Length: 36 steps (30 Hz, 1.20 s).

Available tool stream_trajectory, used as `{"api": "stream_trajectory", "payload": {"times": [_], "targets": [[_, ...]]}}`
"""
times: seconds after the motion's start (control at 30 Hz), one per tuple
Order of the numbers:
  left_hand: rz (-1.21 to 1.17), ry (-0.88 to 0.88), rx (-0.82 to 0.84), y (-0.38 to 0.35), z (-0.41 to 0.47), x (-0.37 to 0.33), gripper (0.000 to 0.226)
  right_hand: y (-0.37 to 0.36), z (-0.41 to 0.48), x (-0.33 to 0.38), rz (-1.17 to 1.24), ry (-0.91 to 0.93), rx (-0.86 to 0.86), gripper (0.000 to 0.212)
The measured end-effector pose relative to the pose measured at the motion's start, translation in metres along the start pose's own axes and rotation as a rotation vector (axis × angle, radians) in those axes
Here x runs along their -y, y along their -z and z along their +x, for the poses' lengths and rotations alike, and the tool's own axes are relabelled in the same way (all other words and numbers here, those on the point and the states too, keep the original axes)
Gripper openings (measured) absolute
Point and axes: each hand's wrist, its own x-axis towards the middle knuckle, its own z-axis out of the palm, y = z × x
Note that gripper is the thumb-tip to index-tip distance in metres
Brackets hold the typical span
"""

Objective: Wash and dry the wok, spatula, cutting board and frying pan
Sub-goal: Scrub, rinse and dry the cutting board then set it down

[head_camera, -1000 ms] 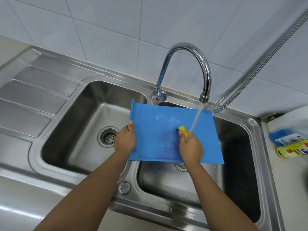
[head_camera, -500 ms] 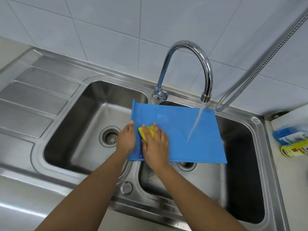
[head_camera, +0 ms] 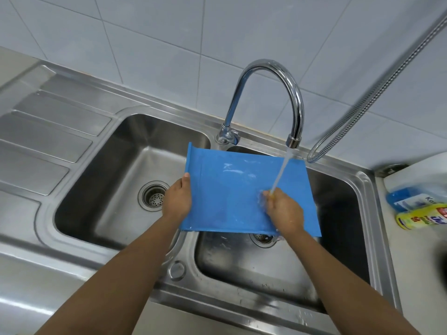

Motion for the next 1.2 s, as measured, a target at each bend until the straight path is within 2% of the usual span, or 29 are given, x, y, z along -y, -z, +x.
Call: {"api": "stream_trajectory", "payload": {"times": [0.07, 0.13, 0.2, 0.27, 0.37, 0.47, 0.57, 0.73, 0.87, 0.97, 1.07, 1.13, 1.2], "targets": [[0.005, -0.002, -0.005, 0.001, -0.001, -0.001, 0.062, 0.006, 0.004, -0.023, 0.003, -0.073, -0.033, 0.037], [0.007, -0.01, -0.008, 0.002, 0.0, -0.001, 0.063, 0.005, 0.003, -0.04, 0.004, -0.13, -0.143, 0.037], [0.014, -0.019, -0.011, 0.002, 0.001, -0.001, 0.062, -0.007, -0.008, -0.039, -0.012, -0.092, -0.333, 0.038], [0.016, -0.017, -0.008, 0.001, 0.0, -0.001, 0.061, -0.026, -0.026, -0.021, -0.094, -0.058, -0.425, 0.046], [0.021, -0.022, -0.009, 0.001, 0.0, -0.002, 0.058, -0.046, -0.038, 0.019, -0.108, -0.042, -0.425, 0.052], [0.024, -0.023, -0.013, 0.0, -0.001, -0.002, 0.057, -0.047, -0.024, 0.033, -0.118, 0.061, -0.399, 0.044], [0.049, -0.029, -0.009, 0.0, -0.002, -0.001, 0.061, -0.037, -0.003, 0.013, -0.131, 0.11, -0.43, 0.031], [0.046, -0.037, -0.015, 0.002, -0.001, -0.003, 0.059, -0.038, -0.005, -0.005, 0.114, -0.006, -0.515, 0.011], [0.039, -0.037, -0.01, 0.001, -0.001, -0.004, 0.053, -0.058, -0.033, 0.052, 0.319, 0.178, -0.43, 0.02], [0.023, -0.017, -0.01, 0.001, -0.003, -0.004, 0.057, -0.068, -0.03, 0.09, 0.198, 0.355, -0.401, 0.016], [0.015, -0.028, -0.011, 0.002, -0.006, -0.004, 0.059, -0.062, -0.009, 0.091, 0.067, 0.392, -0.417, 0.027], [0.034, -0.043, -0.007, 0.005, -0.007, -0.007, 0.059, -0.049, 0.009, 0.072, 0.03, 0.302, -0.41, 0.034], [0.037, -0.047, -0.001, 0.006, -0.007, -0.007, 0.056, -0.04, 0.016, 0.043, 0.055, 0.017, -0.374, 0.04]]}}
